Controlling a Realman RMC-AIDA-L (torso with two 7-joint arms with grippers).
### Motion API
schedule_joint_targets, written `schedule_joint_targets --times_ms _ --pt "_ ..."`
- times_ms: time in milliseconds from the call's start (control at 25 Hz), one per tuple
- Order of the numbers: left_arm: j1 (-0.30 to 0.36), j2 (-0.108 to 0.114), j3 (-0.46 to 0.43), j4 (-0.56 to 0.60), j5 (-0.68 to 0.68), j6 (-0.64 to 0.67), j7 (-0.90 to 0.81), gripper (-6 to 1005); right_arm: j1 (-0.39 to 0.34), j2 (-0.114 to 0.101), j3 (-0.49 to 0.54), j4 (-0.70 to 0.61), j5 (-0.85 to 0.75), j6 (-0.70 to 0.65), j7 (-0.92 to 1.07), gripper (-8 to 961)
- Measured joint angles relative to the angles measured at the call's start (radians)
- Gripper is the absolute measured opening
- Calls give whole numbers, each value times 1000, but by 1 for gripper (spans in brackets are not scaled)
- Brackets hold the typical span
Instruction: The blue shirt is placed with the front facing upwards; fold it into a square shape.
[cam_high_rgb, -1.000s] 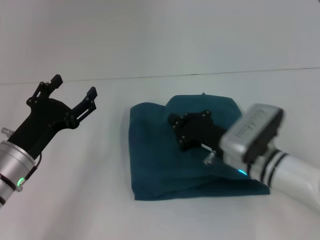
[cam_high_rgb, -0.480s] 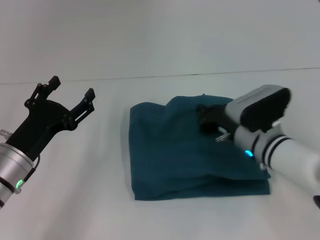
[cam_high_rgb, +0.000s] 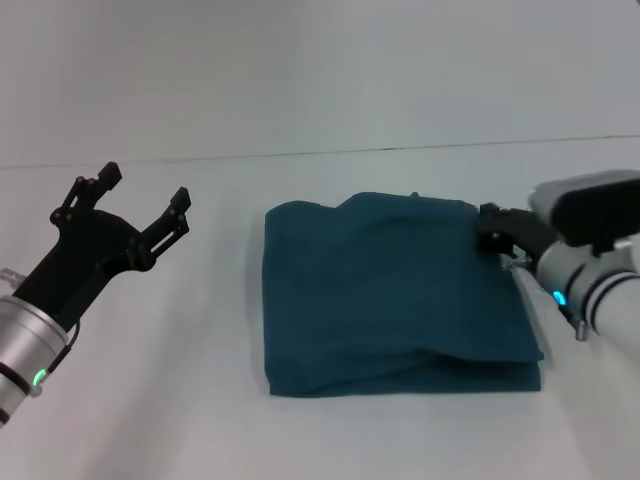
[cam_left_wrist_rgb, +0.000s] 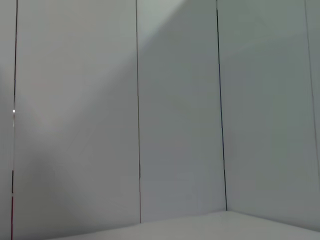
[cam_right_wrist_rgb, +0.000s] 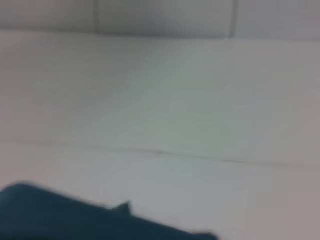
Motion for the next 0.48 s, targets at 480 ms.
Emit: schedule_joint_targets --times_ms 480 --pt "0 0 7 -4 -1 12 2 917 -32 11 -72 126 -313 -353 -11 9"
